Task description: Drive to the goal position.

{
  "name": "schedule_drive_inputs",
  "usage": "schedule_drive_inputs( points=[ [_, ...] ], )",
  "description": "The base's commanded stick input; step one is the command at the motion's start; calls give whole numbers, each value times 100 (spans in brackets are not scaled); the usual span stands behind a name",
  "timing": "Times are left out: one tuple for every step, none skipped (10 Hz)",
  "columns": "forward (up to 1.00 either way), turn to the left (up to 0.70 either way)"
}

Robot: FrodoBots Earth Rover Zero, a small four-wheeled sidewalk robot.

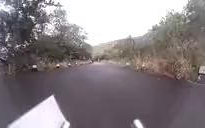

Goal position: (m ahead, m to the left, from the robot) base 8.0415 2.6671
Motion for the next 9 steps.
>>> schedule_drive_inputs(
  points=[
    [100, -29],
    [100, -22],
    [100, -14],
    [100, -6],
    [100, 0],
    [100, 0],
    [100, 0],
    [100, 0],
    [100, 0]
  ],
)
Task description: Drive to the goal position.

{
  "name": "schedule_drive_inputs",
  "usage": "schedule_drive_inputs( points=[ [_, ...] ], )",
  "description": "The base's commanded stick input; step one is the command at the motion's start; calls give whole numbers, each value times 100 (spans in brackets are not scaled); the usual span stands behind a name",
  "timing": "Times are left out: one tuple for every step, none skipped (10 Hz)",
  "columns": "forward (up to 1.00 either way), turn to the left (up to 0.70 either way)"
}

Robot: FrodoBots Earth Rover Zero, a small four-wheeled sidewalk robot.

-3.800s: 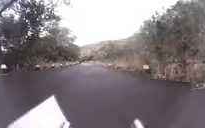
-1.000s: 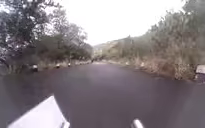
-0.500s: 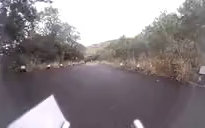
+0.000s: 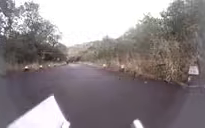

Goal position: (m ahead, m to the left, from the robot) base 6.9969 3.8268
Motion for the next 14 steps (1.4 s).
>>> schedule_drive_inputs(
  points=[
    [100, 0],
    [100, 0],
    [100, 0],
    [100, 0],
    [100, 0],
    [100, 0],
    [100, 0],
    [100, 0],
    [100, 0],
    [100, 0],
    [100, 0],
    [100, 0],
    [100, 0],
    [100, 0]
  ],
)
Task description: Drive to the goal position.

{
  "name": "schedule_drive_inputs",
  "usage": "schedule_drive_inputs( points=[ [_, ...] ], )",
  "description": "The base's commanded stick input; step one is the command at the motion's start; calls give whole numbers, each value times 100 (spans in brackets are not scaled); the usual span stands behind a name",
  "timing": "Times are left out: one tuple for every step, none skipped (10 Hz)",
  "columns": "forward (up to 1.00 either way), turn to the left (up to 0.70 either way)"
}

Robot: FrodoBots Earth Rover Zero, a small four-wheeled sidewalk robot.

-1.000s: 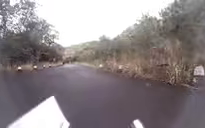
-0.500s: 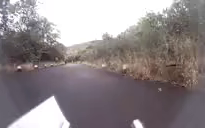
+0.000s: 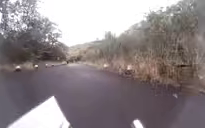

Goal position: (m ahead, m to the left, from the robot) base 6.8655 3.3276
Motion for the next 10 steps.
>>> schedule_drive_inputs(
  points=[
    [100, 0],
    [100, 0],
    [100, 0],
    [100, 0],
    [100, 0],
    [100, 0],
    [100, 0],
    [100, 0],
    [100, 0],
    [100, 0]
  ],
)
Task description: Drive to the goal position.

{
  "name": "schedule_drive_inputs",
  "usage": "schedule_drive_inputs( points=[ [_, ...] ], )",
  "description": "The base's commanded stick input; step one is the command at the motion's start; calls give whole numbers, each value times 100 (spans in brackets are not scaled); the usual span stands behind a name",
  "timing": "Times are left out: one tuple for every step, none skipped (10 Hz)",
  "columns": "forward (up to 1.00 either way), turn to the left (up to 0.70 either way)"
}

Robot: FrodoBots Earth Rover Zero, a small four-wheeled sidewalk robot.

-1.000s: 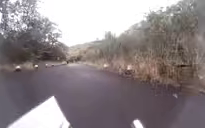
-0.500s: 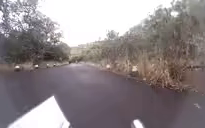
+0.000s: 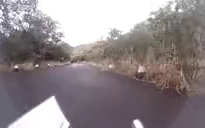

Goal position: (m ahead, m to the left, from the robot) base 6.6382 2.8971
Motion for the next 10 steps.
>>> schedule_drive_inputs(
  points=[
    [100, 0],
    [100, 0],
    [100, 0],
    [100, 0],
    [100, 0],
    [100, 0],
    [100, 0],
    [100, 0],
    [100, 0],
    [100, 0]
  ],
)
